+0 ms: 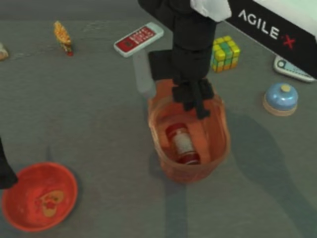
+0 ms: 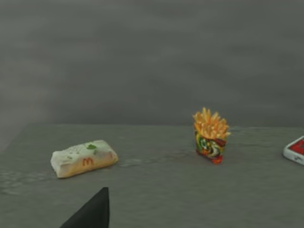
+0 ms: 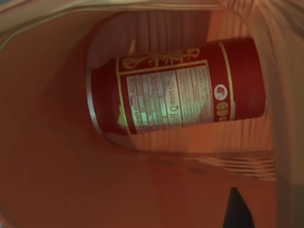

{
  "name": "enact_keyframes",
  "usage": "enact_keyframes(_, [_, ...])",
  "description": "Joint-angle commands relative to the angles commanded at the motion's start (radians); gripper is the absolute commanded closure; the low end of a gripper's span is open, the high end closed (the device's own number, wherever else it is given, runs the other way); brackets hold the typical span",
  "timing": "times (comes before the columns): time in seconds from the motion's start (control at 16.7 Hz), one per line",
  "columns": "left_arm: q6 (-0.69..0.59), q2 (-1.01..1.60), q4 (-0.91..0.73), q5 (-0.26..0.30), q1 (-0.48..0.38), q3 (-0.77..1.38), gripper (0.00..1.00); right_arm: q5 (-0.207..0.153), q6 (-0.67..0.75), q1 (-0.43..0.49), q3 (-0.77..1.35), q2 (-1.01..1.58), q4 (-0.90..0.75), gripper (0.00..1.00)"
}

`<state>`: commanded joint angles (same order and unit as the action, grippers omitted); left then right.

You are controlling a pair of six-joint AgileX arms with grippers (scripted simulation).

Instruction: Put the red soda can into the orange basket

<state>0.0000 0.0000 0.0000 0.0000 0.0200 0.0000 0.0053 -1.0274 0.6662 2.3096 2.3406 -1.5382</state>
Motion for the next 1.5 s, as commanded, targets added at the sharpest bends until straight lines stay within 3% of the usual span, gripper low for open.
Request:
enact_keyframes(1.26, [0.000,0.000,0.000,0.000,0.000,0.000,0.00,0.000,0.000,-0.002,0.001,0.001,0.000,1.00])
enact_keyframes(1.5, [0.000,0.000,0.000,0.000,0.000,0.000,0.00,0.000,-0.012,-0.008,0.077,0.016,-0.071,1.00])
